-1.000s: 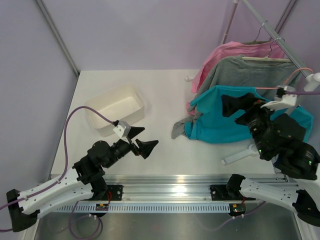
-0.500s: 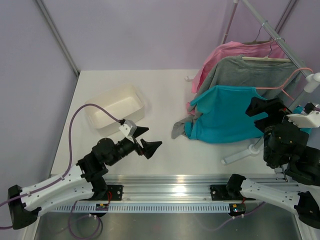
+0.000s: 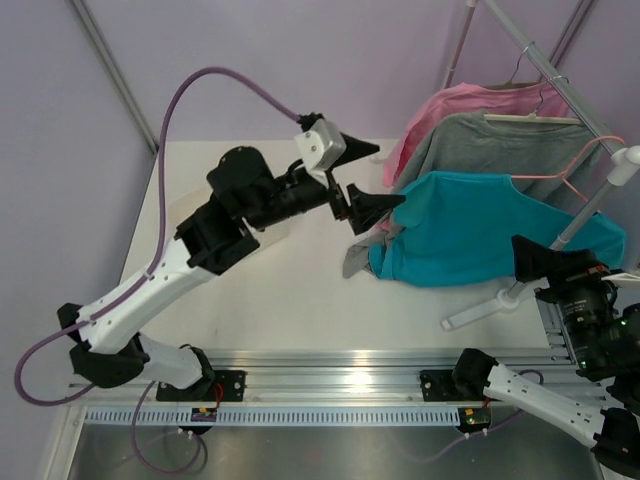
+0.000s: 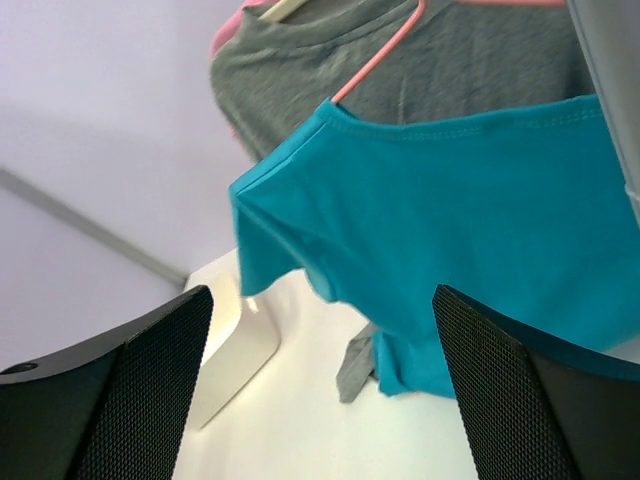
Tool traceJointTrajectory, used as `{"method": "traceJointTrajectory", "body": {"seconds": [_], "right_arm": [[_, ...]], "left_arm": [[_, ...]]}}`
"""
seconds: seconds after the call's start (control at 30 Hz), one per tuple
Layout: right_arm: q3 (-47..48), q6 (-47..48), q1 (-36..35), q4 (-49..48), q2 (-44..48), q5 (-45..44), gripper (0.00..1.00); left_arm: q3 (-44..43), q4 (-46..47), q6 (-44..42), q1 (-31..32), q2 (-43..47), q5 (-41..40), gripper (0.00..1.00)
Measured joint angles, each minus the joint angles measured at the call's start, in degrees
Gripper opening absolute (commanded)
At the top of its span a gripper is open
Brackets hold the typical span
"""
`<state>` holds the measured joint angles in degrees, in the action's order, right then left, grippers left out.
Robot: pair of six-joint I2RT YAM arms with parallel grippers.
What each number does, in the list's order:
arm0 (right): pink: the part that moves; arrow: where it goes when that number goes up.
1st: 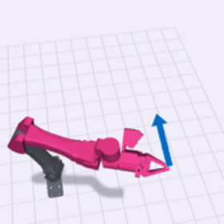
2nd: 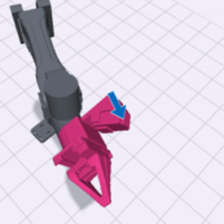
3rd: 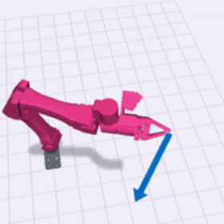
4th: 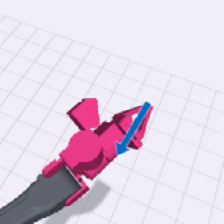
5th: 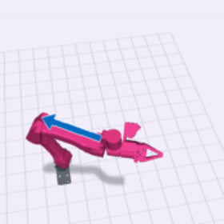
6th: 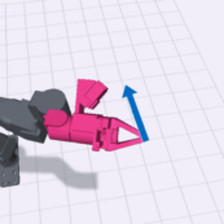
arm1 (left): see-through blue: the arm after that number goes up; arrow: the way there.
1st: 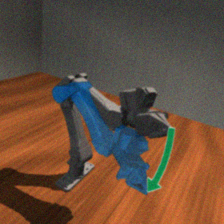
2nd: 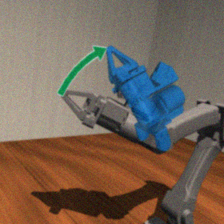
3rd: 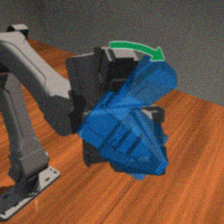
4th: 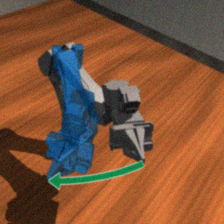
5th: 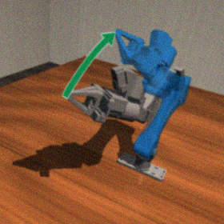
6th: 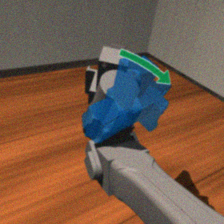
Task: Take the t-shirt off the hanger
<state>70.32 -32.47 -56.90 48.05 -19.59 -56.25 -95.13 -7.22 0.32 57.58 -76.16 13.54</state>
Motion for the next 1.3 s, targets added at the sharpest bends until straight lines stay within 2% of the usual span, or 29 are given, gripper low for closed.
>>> {"method": "traceJointTrajectory", "body": {"seconds": [0.07, 0.23, 0.5, 0.63, 0.87, 1.17, 1.3], "right_arm": [[-1.5, 1.2, 0.0, -0.5, 4.3, 3.5, 1.0], [-4.5, 3.4, 0.0, -1.1, 10.0, 9.4, 0.99], [-7.7, 4.4, 0.0, -1.1, 11.8, 18.8, 1.0], [-9.2, 5.6, 0.0, -1.1, 13.0, 23.0, 0.99], [-10.4, 8.1, 0.0, -0.1, 12.5, 24.3, 1.0], [-12.3, 9.7, 0.0, -1.7, 16.8, 25.5, 0.99], [-12.3, 9.9, 0.0, -1.9, 17.5, 25.5, 0.99]], "left_arm": [[-6.9, -1.6, -3.4, 0.0, -5.3, 2.1, 0.99], [-17.6, -5.3, -9.6, 0.0, -17.6, 7.1, 0.99], [-25.9, -8.9, -18.0, -0.5, -32.0, 6.3, 0.99], [-27.5, -9.0, -18.8, -3.0, -34.7, 8.7, 0.99], [-28.2, -7.5, -22.0, -7.6, -35.7, 14.7, 0.99], [-29.2, -5.6, -23.2, -7.5, -38.4, 24.7, 0.92], [-29.2, -5.6, -23.2, -7.4, -39.7, 26.4, 0.87]]}}
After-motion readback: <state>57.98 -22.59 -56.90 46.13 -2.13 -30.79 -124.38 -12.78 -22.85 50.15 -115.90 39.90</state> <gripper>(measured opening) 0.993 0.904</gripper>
